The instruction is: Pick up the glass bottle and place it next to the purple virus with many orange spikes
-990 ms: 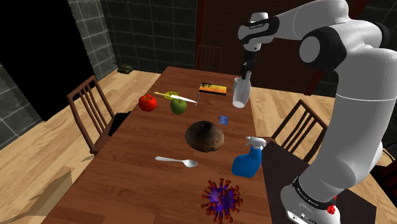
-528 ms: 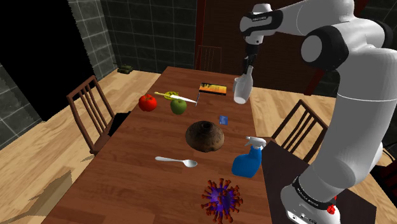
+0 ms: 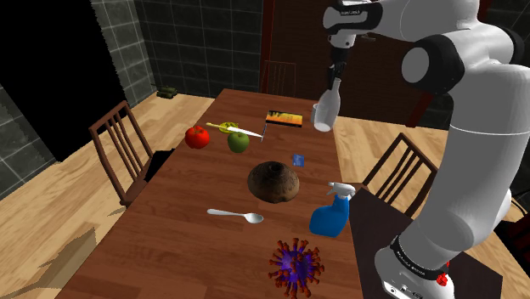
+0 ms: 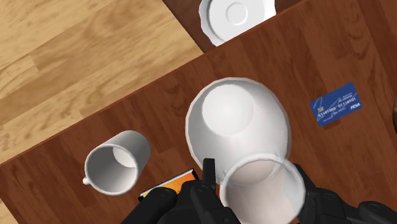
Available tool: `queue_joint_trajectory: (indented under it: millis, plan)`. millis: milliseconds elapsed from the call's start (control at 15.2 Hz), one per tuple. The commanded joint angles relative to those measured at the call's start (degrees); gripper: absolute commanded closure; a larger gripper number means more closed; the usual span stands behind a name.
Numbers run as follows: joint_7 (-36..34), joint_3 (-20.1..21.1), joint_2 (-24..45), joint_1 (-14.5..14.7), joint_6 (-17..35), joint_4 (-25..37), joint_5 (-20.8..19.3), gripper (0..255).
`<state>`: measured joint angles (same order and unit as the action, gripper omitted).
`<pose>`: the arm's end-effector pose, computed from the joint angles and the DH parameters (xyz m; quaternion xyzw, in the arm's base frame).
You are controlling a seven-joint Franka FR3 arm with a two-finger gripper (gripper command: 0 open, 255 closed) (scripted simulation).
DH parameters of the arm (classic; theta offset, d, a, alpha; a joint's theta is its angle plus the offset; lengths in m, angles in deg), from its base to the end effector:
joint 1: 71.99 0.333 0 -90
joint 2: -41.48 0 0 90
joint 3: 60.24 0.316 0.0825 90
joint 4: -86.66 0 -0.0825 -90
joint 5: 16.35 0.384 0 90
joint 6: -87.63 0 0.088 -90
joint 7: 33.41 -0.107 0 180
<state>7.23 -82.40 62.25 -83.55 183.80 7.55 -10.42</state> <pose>0.5744 -0.3234 0.5160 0.9976 0.0639 -0.0250 0.0010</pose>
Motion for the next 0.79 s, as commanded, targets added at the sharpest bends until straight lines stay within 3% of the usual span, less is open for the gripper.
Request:
queue_joint_trajectory:
  millis: [0, 726]
  plan:
    - [-0.1, 0.0, 0.1, -0.1, -1.6, 1.7, 0.0, 255]
    - [0.2, -0.1, 2.6, -1.7, -11.5, 14.0, 0.9, 255]
